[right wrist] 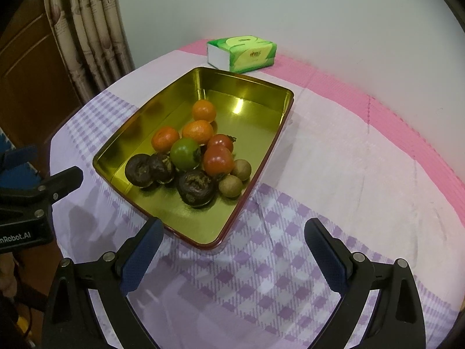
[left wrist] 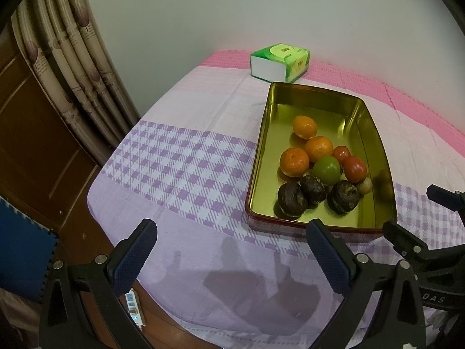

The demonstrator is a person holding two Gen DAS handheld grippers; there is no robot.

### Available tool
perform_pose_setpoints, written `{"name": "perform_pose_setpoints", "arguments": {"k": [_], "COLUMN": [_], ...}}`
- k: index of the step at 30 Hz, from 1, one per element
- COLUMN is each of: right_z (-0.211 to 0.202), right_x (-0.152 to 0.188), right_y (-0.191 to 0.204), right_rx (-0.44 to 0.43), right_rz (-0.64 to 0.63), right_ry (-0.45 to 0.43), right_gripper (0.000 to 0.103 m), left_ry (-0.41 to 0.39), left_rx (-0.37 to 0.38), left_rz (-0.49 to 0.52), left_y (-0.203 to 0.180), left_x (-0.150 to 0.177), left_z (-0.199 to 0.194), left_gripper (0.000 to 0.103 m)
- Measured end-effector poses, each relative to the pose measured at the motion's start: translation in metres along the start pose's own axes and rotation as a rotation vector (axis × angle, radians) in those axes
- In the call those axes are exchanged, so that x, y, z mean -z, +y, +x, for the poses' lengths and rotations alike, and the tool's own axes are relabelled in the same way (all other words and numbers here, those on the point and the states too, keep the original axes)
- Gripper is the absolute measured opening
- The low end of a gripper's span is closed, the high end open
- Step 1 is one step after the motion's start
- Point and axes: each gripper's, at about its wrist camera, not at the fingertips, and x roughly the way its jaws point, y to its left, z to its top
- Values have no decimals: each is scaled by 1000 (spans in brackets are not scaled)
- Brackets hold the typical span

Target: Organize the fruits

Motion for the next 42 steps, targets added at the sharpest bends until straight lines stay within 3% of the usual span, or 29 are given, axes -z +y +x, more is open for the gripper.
{"name": "perform_pose_setpoints", "arguments": {"k": [42], "right_z": [8], "right_x": [3], "right_y": [1], "right_rx": [-18], "right_rz": [3], "right_ry": [40], "right_gripper": [97], "left_ry": [0], "left_rx": [-1], "left_rz": [7], "left_y": [-3], "left_x": [1], "left_z": [2], "left_gripper": [102]}}
